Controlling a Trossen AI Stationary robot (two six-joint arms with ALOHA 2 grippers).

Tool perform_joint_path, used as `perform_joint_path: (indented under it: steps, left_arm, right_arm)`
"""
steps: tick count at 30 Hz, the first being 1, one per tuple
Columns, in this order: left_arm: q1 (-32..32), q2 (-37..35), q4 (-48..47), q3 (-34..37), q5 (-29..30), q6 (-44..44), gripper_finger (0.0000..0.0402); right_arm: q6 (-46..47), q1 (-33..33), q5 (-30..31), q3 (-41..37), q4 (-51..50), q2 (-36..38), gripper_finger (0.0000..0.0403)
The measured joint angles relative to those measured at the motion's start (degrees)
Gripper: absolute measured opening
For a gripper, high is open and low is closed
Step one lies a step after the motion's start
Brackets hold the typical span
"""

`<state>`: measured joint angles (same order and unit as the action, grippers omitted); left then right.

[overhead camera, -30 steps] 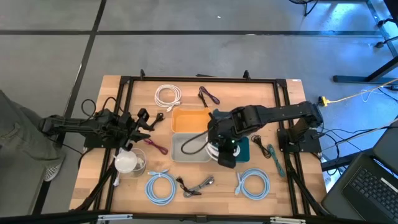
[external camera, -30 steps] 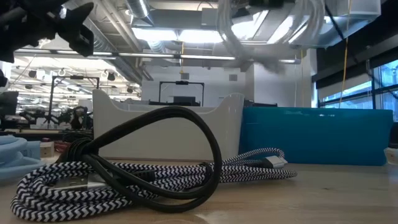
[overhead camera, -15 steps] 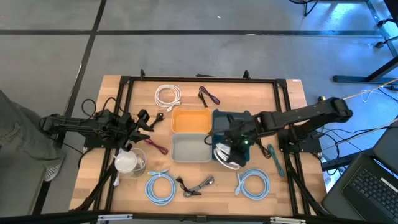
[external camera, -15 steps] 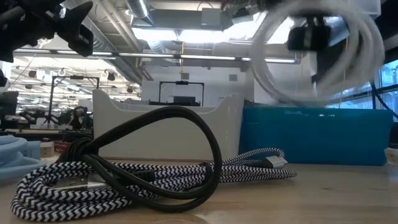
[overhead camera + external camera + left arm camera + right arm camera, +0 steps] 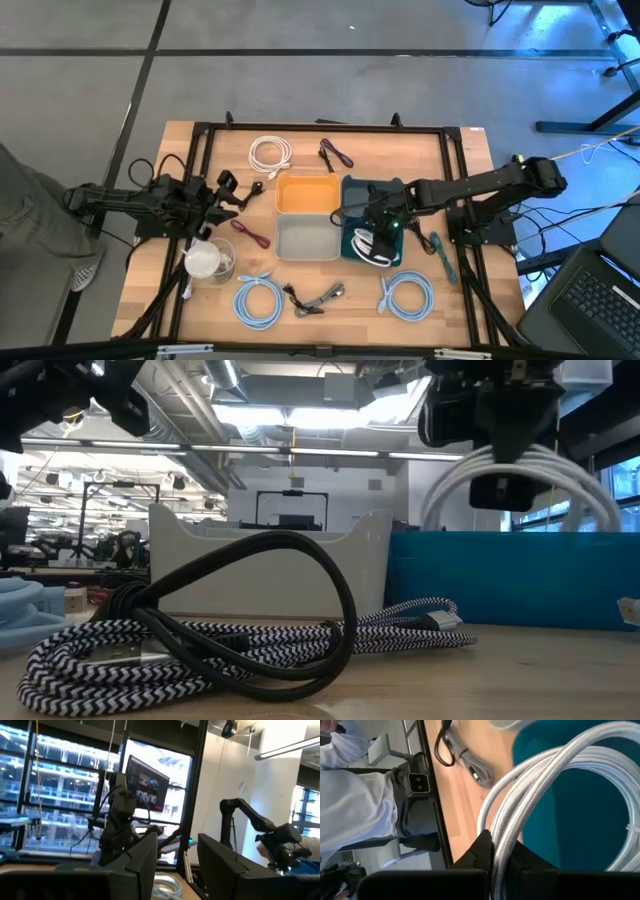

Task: Pick & Place USB Port
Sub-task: Put the white USB cable into the blue bin, then put the patterned purple USB cable into the green bin

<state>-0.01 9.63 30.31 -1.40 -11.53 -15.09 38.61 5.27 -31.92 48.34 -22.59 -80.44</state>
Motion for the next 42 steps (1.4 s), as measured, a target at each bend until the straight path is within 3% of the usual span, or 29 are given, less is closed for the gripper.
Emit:
perform_joint_path:
  steps: [5,9,12,15,20,28,34,36,42]
  left_arm:
    - [-0.02,0.02,-0.08,-0.22,0.01,-0.06,0.0132]
    - [-0.02,0.02,-0.5,-0.22,0.69,-0.09,0.0132]
    - [-0.02,0.02,-0.53,-0.22,4.66,0.07,0.0132]
    - [-0.01,0.24,-0.46,-0.22,8.72,2.9,0.0132]
    - [-0.02,1.14,-0.5,-0.25,10.34,5.22,0.0132]
    - [-0.02,2.31,-0.68,-0.27,7.17,5.3,0.0132]
    - [0.11,2.38,-0.53,-0.27,7.43,5.3,0.0132]
    - [0.11,2.38,-0.51,-0.27,7.48,4.62,0.0132]
    - [0.11,3.76,-0.74,-0.27,8.67,3.45,0.0132]
  right_arm:
    - [-3.85,-2.37,0.13,0.0,0.11,0.0,0.0059]
    - [-7.41,-4.2,-3.44,0.02,-0.61,0.0,0.0084]
    - [-9.86,-5.4,-6.87,0.07,-5.36,0.0,0.0092]
    - [-10.61,-5.61,-5.65,0.51,-10.61,0.06,0.0094]
    - [-10.57,-4.22,3.74,4.15,-9.1,3.41,0.0095]
    - [-15.32,1.51,31.91,14.32,-7.85,6.54,0.0096]
    - [-21.19,2.11,47.03,18.11,-7.45,6.36,0.0096]
    - [-21.28,0.87,50.13,18.47,-7.1,6.36,0.0097]
    - [-23.01,-8.19,48.2,18.45,-9.46,5.16,0.0097]
